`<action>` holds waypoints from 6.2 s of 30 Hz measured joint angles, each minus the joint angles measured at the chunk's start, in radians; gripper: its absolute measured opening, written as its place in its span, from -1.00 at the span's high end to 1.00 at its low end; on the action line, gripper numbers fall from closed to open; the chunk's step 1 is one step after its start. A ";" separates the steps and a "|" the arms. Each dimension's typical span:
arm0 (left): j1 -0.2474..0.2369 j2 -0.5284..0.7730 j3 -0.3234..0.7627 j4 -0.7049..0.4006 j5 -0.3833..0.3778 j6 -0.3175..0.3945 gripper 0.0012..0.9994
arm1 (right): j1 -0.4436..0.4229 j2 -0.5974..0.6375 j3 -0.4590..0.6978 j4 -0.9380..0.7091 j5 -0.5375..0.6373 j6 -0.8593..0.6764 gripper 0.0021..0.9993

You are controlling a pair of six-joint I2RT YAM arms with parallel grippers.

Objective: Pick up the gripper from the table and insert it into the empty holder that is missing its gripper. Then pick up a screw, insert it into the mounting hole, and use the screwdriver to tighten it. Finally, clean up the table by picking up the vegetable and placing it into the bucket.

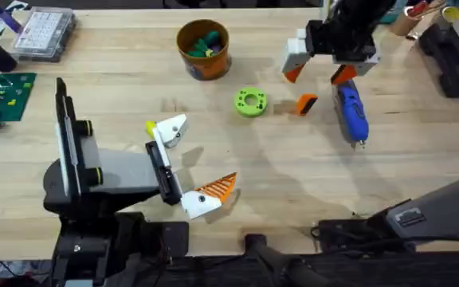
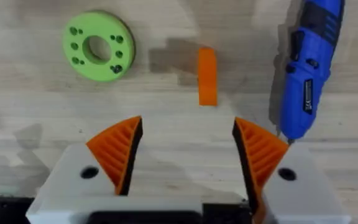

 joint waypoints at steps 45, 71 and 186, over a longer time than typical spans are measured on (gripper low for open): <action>0.000 0.000 0.000 0.000 0.000 0.000 -0.97 | -0.047 0.000 -0.328 0.306 -0.043 -0.017 -0.78; 0.000 0.000 0.000 0.000 0.000 0.000 -0.97 | -0.047 0.021 -0.329 0.329 -0.042 -0.040 0.13; 0.000 0.000 0.000 0.000 0.000 0.000 -0.97 | -0.146 -0.317 -1.150 2.224 -1.434 0.766 0.98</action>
